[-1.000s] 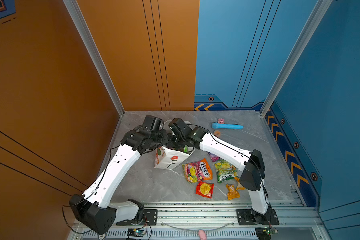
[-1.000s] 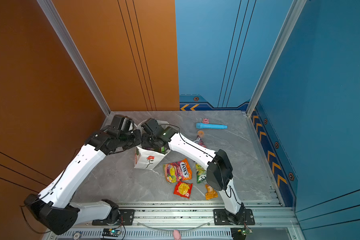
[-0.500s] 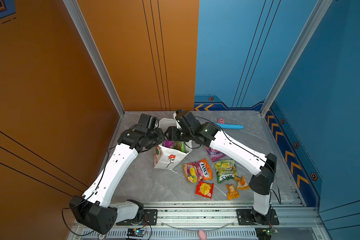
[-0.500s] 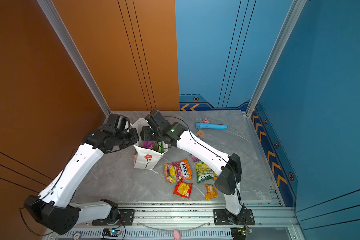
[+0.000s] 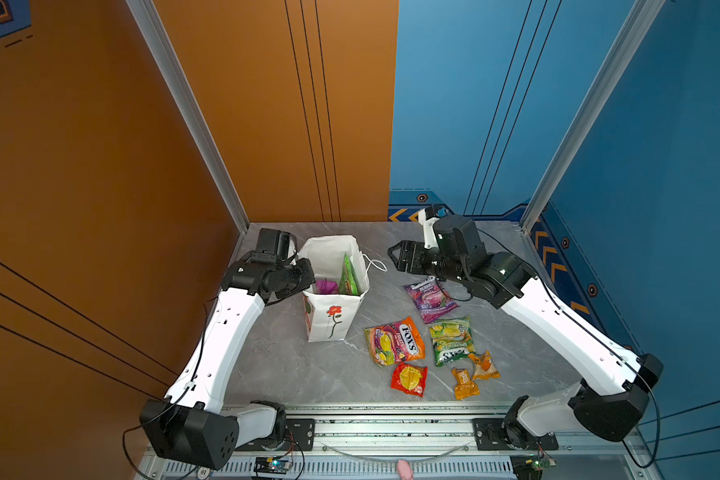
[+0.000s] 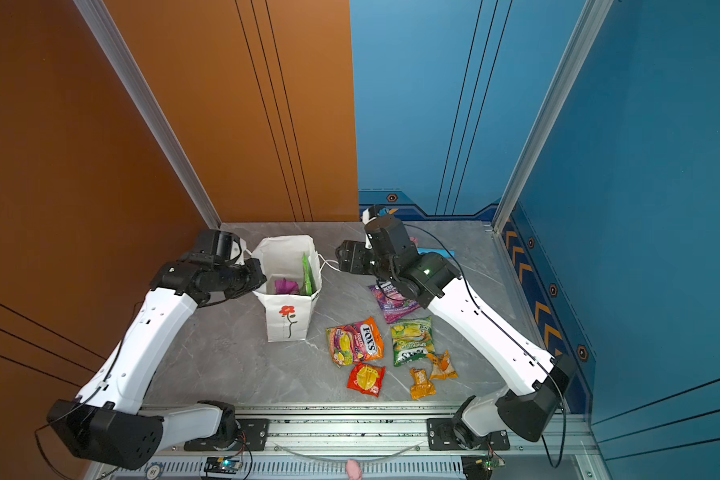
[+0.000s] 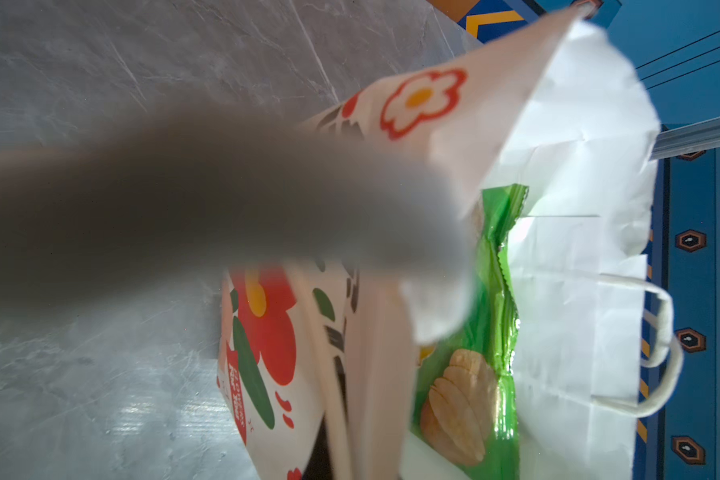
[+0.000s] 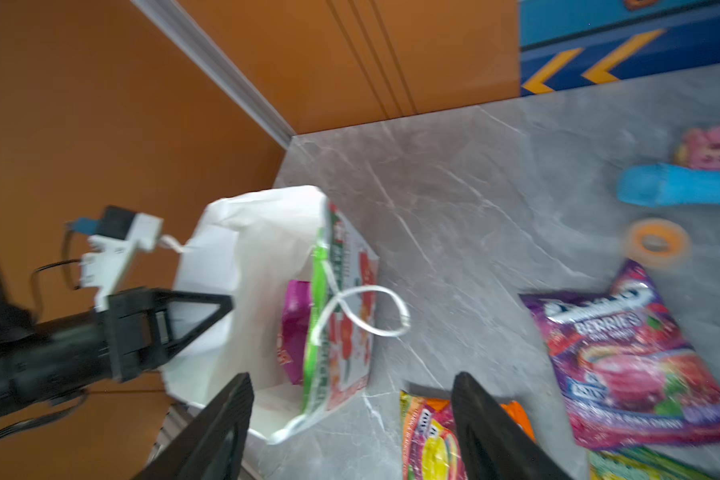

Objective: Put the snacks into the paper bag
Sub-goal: 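Open the right gripper and withdraw it toward the orange Fox's bag, then lower the right gripper onto the orange Fox's fruits candy bag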

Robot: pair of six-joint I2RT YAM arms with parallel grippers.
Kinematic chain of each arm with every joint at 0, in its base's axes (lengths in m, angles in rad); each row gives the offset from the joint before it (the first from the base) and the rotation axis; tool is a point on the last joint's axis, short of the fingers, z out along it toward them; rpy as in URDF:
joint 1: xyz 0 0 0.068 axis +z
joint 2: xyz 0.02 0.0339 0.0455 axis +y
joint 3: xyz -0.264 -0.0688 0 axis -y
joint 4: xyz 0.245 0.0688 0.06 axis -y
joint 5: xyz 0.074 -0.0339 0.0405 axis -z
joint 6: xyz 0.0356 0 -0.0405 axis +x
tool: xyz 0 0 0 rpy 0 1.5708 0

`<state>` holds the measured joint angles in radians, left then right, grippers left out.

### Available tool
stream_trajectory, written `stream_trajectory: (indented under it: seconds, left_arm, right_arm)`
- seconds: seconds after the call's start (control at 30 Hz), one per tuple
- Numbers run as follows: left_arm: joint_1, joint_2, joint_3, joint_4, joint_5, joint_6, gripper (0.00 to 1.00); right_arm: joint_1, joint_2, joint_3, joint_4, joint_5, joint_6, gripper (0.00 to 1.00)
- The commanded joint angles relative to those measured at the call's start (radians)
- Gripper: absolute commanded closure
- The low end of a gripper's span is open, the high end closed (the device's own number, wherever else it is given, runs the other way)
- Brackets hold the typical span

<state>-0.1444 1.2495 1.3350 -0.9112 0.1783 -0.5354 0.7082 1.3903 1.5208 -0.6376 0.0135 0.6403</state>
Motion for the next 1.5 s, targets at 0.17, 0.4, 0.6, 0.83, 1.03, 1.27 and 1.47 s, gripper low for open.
stream_trajectory:
  seconds: [0.17,0.4,0.6,0.83,1.03,1.27,1.47]
  left_arm:
    - [0.027,-0.102,-0.06,0.079,0.051,0.162,1.0]
    - [0.03,-0.189,-0.174,0.181,0.002,0.183,1.0]
    - [0.089,-0.232,-0.241,0.231,0.043,0.175,1.0]
    - [0.112,-0.251,-0.255,0.23,0.055,0.181,1.0]
    - [0.123,-0.285,-0.258,0.234,0.062,0.194,1.0]
    - [0.134,-0.3,-0.267,0.249,0.078,0.19,1.0]
    - [0.133,-0.291,-0.27,0.25,0.077,0.187,1.0]
  right_arm:
    - [-0.072,-0.088,-0.294,-0.036,0.075,0.044,0.17]
    - [-0.022,-0.074,-0.404,-0.085,0.096,0.091,0.16]
    - [0.093,-0.025,-0.457,-0.07,0.112,0.153,0.15]
    - [0.173,0.065,-0.488,-0.045,0.113,0.195,0.14]
    - [0.167,0.168,-0.486,-0.034,0.014,0.19,0.13]
    - [0.167,0.309,-0.439,-0.099,0.015,0.185,0.03]
    - [0.166,0.403,-0.385,-0.094,0.014,0.184,0.0]
